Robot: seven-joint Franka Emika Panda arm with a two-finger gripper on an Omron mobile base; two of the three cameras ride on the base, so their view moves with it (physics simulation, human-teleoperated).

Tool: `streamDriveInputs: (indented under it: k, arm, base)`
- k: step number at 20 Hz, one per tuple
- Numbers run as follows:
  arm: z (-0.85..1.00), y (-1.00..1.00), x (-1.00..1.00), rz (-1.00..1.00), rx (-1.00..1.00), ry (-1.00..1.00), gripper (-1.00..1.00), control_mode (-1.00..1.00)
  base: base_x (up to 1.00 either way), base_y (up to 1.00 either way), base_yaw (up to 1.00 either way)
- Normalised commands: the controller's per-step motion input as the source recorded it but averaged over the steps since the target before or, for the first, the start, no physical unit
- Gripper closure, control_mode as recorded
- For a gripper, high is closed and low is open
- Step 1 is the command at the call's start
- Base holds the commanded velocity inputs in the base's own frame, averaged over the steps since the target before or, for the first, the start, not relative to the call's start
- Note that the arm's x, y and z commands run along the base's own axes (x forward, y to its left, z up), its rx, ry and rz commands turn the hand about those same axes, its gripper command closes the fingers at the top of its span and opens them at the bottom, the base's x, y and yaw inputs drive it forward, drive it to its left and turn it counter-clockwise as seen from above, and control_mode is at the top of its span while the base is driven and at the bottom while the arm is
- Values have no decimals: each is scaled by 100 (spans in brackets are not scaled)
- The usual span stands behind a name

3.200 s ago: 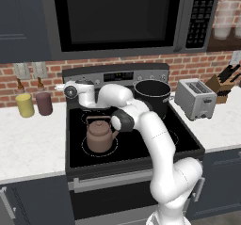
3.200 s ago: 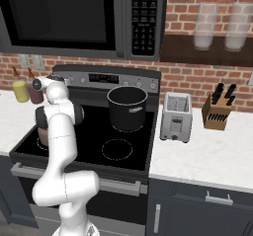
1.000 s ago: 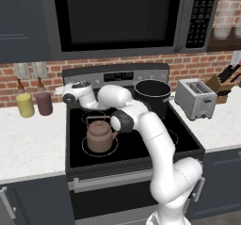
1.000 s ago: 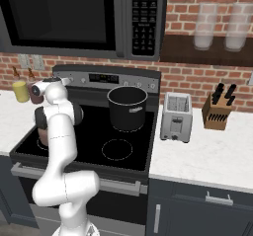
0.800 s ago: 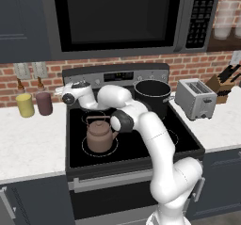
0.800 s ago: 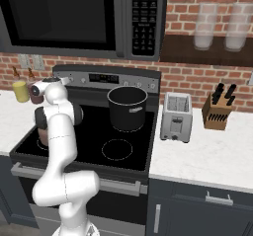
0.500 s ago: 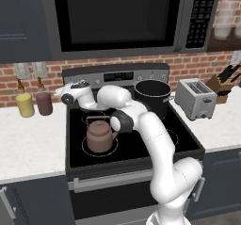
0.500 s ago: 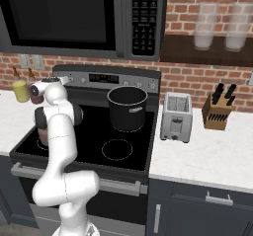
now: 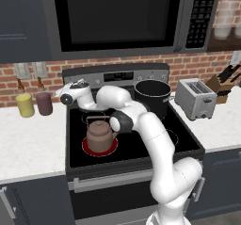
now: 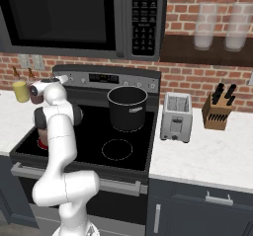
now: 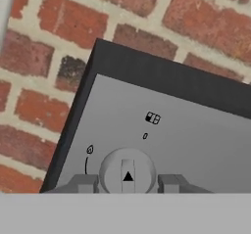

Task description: Pick the kettle from the counter and place it on a stove burner. Then turn the burner on.

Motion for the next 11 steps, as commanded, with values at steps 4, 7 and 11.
streamDriveInputs:
  k: [4,7,11]
  arm:
    - [-12,0,0,0,-13,0,100,-100]
    - [-13,0,0,0,-14,0,100,-100]
    - [-15,-1,0,0,-13,0,100,-100]
  base:
    - [0,0,0]
    - [0,0,0]
    - [0,0,0]
